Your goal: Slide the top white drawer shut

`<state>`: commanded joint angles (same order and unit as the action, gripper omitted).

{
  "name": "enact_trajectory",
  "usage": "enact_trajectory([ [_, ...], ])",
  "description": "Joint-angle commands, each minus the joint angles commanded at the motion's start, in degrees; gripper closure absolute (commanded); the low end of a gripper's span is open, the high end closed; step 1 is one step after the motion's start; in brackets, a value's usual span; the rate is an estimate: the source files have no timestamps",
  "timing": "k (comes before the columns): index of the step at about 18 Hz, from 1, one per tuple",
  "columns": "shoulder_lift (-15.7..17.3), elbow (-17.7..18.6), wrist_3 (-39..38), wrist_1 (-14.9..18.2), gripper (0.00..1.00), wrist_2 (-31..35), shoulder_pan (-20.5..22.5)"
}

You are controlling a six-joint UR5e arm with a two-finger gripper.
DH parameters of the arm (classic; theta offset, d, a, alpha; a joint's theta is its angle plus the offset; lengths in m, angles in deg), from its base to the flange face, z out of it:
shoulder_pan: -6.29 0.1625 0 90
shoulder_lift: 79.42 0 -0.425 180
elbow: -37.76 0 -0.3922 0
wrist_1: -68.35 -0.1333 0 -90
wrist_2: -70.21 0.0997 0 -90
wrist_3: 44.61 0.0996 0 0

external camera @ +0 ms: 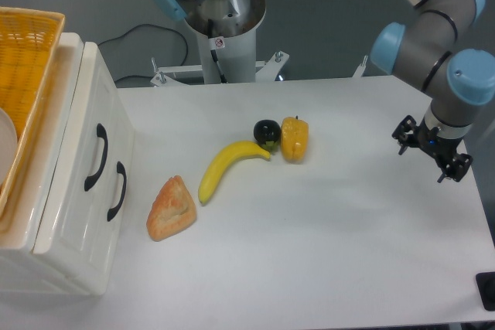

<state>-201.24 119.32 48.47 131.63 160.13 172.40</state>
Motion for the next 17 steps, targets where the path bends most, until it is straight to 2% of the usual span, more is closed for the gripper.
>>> enact_trajectory([
  [4,-0.35,-0.35,0.17,-0.09,0.00,0.00,0.35],
  [8,-2.98,-2.02,0.26,-1.67,0.00,0.00,1.32],
  [17,-3.87,-2.90,-0.26,-1.85,0.00,0.00,1.94],
])
